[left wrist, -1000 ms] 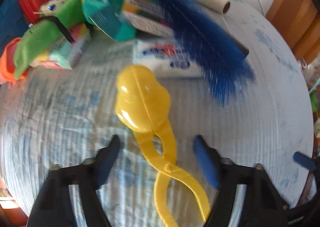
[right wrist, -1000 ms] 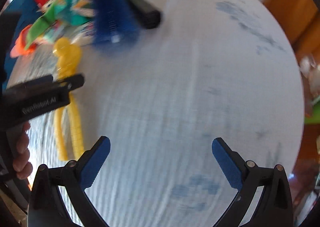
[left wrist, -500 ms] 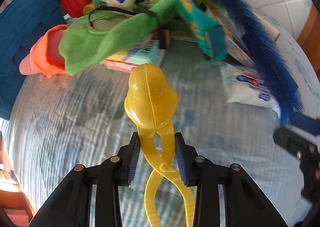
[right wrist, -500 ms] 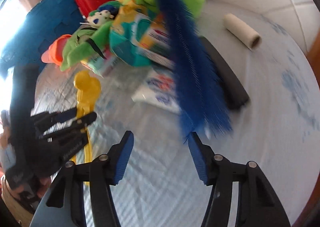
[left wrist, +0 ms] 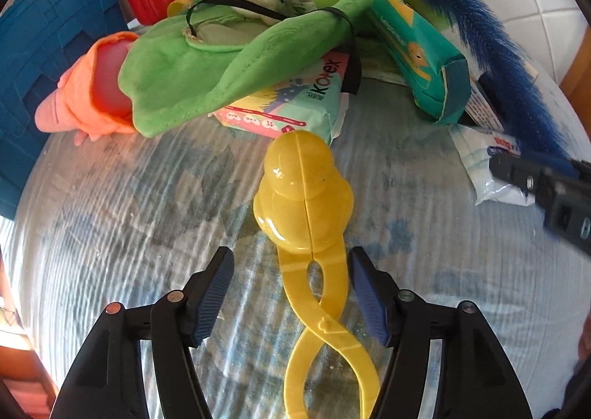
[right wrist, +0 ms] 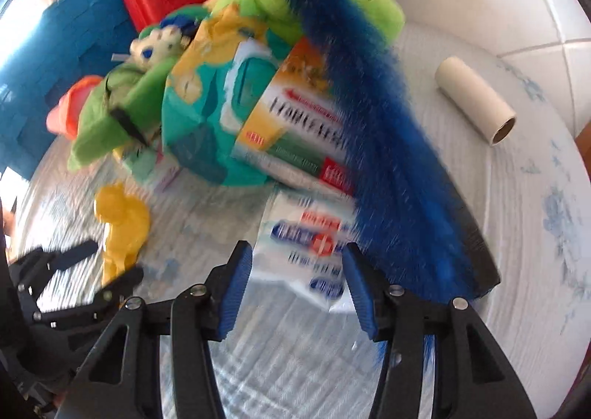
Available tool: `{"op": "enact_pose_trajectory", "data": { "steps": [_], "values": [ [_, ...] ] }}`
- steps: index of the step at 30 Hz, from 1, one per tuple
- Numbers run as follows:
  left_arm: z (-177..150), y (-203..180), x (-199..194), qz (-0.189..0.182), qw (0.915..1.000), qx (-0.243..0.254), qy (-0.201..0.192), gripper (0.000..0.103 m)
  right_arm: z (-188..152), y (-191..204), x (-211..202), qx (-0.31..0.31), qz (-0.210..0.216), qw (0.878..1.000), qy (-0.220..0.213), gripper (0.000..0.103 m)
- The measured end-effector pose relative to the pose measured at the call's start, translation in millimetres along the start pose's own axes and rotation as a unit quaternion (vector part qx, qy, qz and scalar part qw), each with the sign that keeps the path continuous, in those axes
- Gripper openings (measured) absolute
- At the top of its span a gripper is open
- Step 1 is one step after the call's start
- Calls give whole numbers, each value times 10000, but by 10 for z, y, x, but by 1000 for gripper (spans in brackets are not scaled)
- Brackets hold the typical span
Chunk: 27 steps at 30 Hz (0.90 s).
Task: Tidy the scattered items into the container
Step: 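Grasp the white alcohol wipes pack with the right tool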
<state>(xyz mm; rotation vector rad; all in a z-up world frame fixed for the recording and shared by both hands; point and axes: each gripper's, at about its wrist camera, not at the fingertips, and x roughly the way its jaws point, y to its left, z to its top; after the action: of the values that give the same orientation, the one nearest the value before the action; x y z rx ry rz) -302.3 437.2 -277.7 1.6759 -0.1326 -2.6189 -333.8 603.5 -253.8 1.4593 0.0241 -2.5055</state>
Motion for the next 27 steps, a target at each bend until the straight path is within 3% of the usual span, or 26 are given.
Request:
{"op": "enact_pose_trajectory", "data": {
  "steps": [2,3,5,10,13,14,17,22,25,27],
  "values": [
    [-19,-15,-21,-38,10000,49,-28,57,29,-24,-1,71,15,9998,-184,51],
    [-32,-28,-37,-112,9999,68,-31,47,33,-36,39,94,-8,9999,-145,51],
    [-58,-66,-70,-196,9998,108,-3,35,16,-23,64,25,-29,10000,-59,51],
    [-118,-122,-129,-216,9996,197,16,34,-275,99,-24,-54,263,9969,733,51],
    [-168,-122,-159,-218,9995,220,3,34,-584,192,-73,-99,375,9947,950,52],
    [-181,-121,-167,-217,9995,219,-2,34,-624,187,-112,2,515,9951,844,52],
    [-216,-135,-197,-208,9995,217,-6,34,-459,116,-88,176,319,9985,409,52],
    [-211,-225,-238,-298,9988,342,-181,34,15,121,371,440,96,9988,-194,52],
    [-180,-284,-222,-391,9983,385,-218,33,148,63,785,644,26,9979,68,53],
    [-185,-325,-241,-442,9976,450,-271,33,154,137,860,443,-70,9988,182,53]
  ]
}}
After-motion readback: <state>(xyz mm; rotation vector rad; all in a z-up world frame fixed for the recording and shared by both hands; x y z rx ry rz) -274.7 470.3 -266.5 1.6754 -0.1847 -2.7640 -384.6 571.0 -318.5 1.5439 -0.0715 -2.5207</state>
